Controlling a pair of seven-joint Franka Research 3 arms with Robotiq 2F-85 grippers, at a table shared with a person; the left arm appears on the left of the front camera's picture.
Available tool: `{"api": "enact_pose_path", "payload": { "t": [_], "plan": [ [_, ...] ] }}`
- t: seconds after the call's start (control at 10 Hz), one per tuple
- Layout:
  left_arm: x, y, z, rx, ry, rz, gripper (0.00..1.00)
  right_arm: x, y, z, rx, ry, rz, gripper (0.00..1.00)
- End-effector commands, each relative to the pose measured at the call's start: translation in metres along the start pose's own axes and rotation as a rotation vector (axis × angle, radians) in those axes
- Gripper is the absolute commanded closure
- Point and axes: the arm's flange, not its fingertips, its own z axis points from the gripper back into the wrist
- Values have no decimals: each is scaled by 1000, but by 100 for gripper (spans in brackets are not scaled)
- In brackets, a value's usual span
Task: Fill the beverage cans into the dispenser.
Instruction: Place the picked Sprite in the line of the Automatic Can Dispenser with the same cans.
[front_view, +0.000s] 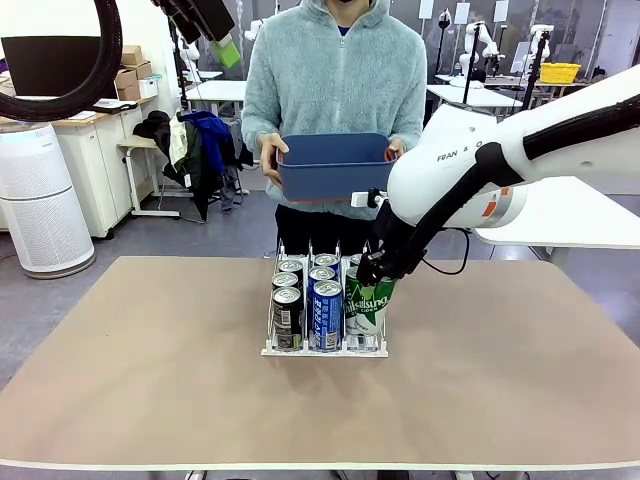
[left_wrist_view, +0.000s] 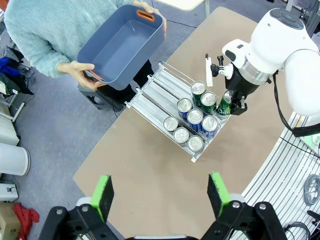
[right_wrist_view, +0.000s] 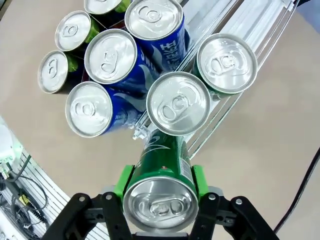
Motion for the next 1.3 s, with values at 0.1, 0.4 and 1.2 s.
{"api": "enact_pose_path", "payload": {
  "t": [0.1,0.4,1.2],
  "plan": [
    [-2,0,0,3,-3,4,0,21,-2,-13,-43,-36,6,42],
    [-2,0,0,3,-3,4,0,29,1,-21,-58,6,20,42],
    [-2,0,0,3,-3,4,0,14,14,-17,-41,91,19,0]
  ]
}}
